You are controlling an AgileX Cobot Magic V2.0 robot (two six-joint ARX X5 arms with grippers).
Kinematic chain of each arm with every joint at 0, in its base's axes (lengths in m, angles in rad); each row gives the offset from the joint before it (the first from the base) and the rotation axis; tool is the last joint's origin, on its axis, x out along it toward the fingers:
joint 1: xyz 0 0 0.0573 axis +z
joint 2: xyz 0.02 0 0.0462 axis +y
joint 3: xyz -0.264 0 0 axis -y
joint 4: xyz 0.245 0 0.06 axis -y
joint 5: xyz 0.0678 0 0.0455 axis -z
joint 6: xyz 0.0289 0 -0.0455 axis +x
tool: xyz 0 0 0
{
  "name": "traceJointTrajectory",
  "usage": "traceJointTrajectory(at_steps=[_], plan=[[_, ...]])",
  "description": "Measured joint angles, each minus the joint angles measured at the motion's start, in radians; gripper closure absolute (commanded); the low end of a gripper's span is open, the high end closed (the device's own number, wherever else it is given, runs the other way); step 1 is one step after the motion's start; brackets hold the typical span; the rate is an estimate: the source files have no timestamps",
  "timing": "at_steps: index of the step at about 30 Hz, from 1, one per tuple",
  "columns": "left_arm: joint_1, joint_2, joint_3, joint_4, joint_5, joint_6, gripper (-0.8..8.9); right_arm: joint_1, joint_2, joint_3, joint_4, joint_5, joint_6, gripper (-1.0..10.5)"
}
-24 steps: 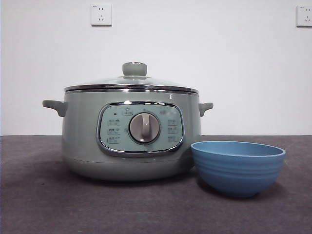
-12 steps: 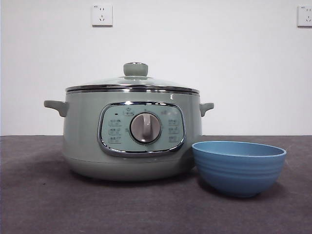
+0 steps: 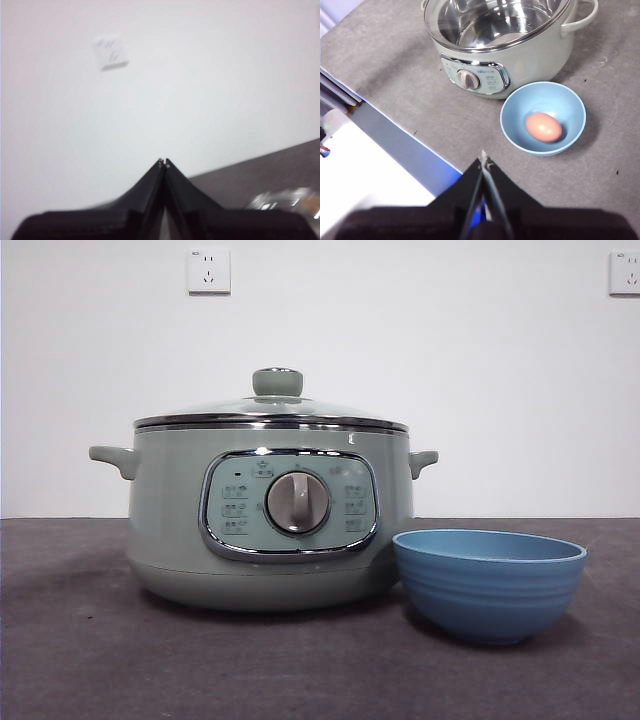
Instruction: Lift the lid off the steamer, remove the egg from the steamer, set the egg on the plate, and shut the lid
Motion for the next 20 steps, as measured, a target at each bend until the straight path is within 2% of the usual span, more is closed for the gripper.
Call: traceJointTrajectory(at_steps=[5,8,13,20], plan=[[0.026,-0.148,-0.28,0.047,-0.078,-0.008,8.17,0.0,0.0,0.0,0.0,0.0,0.0,9.5],[0.032,-0.23,-0.386,0.047,-0.122,-0.016,8.17,0.0,0.0,0.0,0.0,0.0,0.0,9.5],[0.041,-0.32,-0.512,0.053,-0.204,-0.047,8.17,0.0,0.0,0.0,0.0,0.0,0.0,9.5],[0.044,-0.414,-0.614,0.013,-0.214,-0.102,8.17,0.0,0.0,0.0,0.0,0.0,0.0,9.5]])
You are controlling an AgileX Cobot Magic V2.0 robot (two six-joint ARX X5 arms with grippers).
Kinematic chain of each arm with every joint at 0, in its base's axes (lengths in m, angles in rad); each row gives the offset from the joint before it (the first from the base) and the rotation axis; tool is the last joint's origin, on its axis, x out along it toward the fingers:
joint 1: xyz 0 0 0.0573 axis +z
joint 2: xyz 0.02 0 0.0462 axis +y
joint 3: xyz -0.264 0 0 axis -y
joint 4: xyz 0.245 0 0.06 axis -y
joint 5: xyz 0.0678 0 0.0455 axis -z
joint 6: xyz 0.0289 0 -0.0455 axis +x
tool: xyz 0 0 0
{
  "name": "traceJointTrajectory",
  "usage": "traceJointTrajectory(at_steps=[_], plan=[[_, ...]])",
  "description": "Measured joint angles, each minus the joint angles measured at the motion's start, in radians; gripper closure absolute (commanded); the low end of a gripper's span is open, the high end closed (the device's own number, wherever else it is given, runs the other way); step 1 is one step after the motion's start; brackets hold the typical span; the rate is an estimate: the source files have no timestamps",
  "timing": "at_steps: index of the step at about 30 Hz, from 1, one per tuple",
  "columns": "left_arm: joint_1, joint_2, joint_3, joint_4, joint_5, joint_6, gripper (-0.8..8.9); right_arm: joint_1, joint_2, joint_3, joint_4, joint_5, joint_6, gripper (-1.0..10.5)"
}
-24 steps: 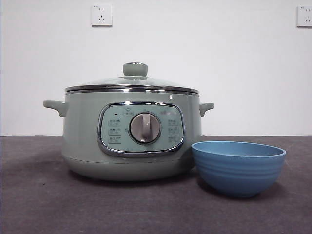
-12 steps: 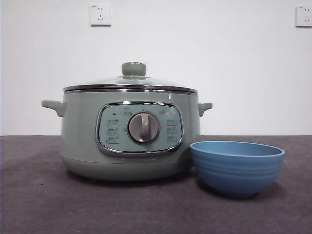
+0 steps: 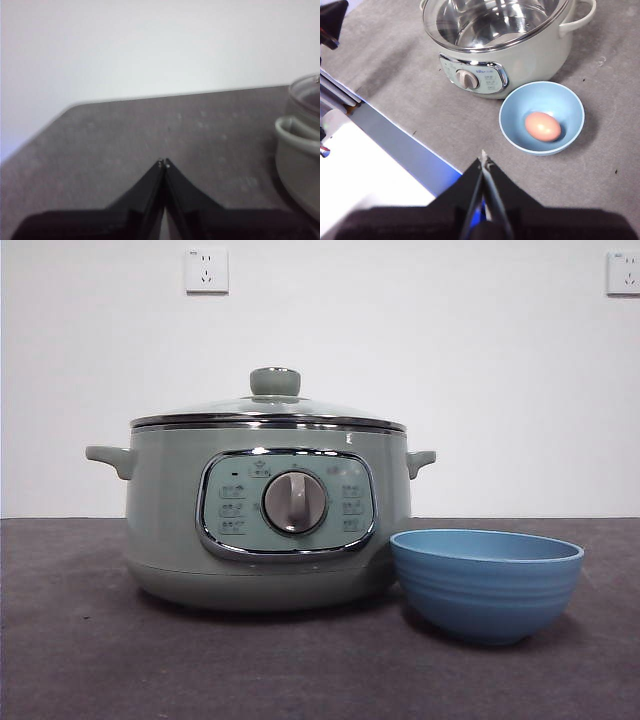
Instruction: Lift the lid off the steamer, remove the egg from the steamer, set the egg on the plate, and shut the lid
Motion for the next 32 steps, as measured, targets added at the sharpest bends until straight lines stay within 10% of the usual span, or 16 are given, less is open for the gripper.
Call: traceJointTrajectory(at_steps=[32], plan=[[0.0,-0.033,0.0,-0.179,0.005,-0.031,8.17,0.0,0.0,0.0,-0.003,0.0,0.0,9.5]])
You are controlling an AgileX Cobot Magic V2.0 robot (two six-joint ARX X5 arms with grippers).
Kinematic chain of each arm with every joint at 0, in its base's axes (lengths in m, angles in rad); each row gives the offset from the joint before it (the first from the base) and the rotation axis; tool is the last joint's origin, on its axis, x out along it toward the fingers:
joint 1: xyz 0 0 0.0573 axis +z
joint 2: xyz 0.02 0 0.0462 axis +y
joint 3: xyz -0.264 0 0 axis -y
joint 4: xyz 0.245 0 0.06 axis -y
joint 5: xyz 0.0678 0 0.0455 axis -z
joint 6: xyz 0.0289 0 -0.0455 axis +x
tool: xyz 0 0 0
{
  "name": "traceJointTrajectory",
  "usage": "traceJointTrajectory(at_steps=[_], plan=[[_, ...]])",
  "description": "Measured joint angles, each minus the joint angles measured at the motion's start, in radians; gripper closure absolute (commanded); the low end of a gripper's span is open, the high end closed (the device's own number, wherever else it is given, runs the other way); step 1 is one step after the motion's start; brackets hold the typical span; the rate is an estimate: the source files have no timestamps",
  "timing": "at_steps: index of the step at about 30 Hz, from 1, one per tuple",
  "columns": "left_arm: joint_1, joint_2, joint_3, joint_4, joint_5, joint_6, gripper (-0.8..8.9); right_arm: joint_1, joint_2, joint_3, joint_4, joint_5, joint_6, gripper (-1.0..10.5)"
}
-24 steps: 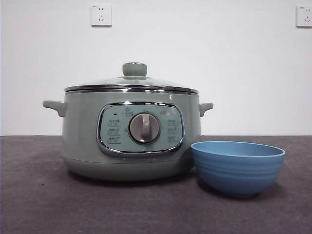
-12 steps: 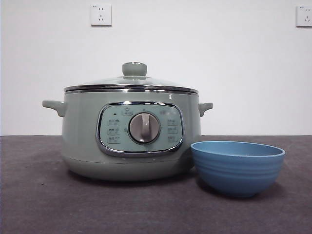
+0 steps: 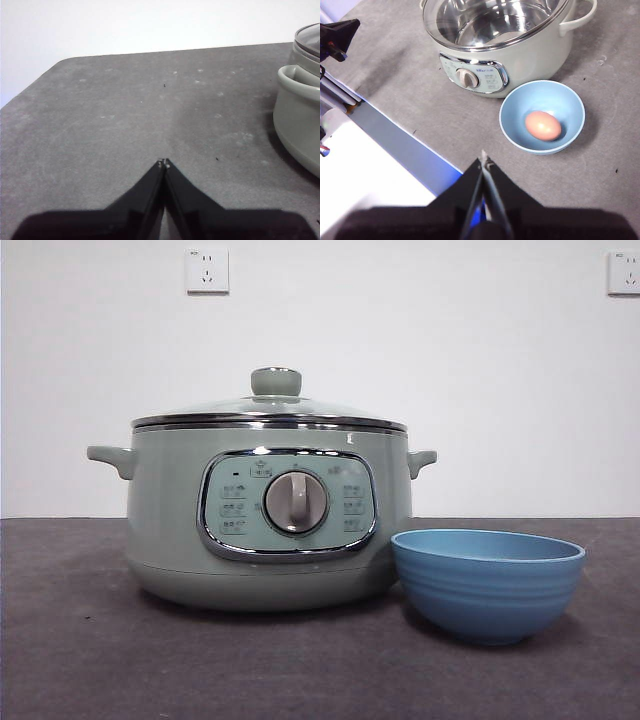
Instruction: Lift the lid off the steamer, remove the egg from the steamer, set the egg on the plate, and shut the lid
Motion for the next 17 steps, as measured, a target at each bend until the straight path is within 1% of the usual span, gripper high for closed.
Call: traceJointTrajectory(at_steps=[3,5,7,9,12,14,17], plan=[[0.0,0.0,0.0,0.0,0.0,0.0,8.17,0.0,0.0,0.0,0.0,0.003,-0.004,9.5],[0.0,0.0,0.0,0.0,0.0,0.0,8.17,-0.008,-0.003,0.0,0.008,0.039,-0.017,9.5],[0.0,0.0,0.0,0.0,0.0,0.0,8.17,-0.042,-0.018,-0.003,0.052,0.089,-0.024,9.5],[0.0,0.0,0.0,0.0,0.0,0.0,8.17,-0.107,-0.045,-0.019,0.126,0.097,-0.033,9.5],[0.0,0.0,0.0,0.0,0.0,0.0,8.17,-0.235,-0.123,-0.094,0.264,0.051,-0.037,9.5],[0.0,0.0,0.0,0.0,0.0,0.0,8.17,-0.325,-0.192,-0.18,0.363,0.029,-0.04,9.5],[0.0,0.0,0.0,0.0,0.0,0.0,8.17,-0.426,-0.285,-0.333,0.515,0.026,-0.046,9.5]])
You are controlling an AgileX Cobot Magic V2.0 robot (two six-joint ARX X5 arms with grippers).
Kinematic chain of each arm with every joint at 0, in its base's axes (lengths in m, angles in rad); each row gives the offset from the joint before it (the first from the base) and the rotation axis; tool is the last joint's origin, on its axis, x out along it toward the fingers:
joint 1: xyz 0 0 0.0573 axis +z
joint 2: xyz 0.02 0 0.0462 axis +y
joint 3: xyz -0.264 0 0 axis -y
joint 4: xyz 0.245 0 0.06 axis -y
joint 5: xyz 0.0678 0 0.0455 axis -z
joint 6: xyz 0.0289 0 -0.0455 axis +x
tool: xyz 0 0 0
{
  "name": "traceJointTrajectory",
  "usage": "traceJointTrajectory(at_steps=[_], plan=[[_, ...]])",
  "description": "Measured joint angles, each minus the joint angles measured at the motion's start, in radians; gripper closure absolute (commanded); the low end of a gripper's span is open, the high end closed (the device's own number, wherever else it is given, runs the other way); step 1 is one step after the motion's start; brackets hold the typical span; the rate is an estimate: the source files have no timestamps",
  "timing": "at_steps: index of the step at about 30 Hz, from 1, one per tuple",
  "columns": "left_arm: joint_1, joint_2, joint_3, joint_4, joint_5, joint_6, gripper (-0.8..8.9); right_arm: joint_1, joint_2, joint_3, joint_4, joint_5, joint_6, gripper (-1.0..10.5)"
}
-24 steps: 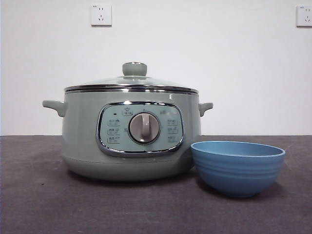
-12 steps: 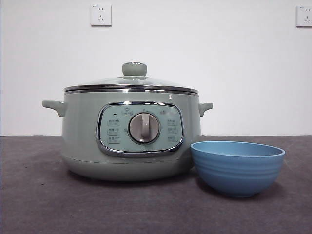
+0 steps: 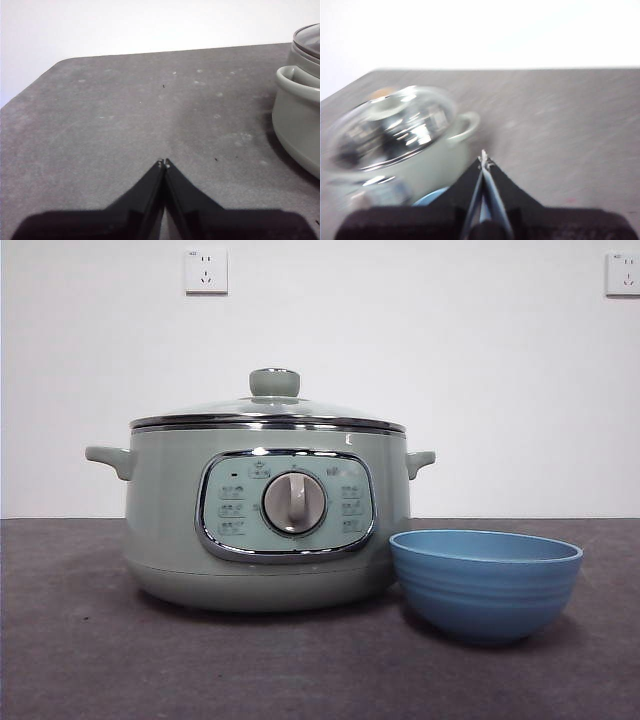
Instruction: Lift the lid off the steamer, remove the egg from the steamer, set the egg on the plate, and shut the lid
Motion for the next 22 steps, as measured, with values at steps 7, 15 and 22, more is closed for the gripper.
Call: traceJointTrajectory(at_steps=[7,15,22], plan=[[0.0,0.0,0.0,0.0,0.0,0.0,8.17,-0.116,-0.16,-0.323,0.219,0.015,-0.007,9.5],[0.0,0.0,0.0,0.0,0.0,0.0,8.17,-0.124,-0.236,-0.492,0.251,0.03,-0.007,9.5],[0.0,0.0,0.0,0.0,0.0,0.0,8.17,-0.124,-0.24,-0.513,0.266,0.034,-0.007,9.5]])
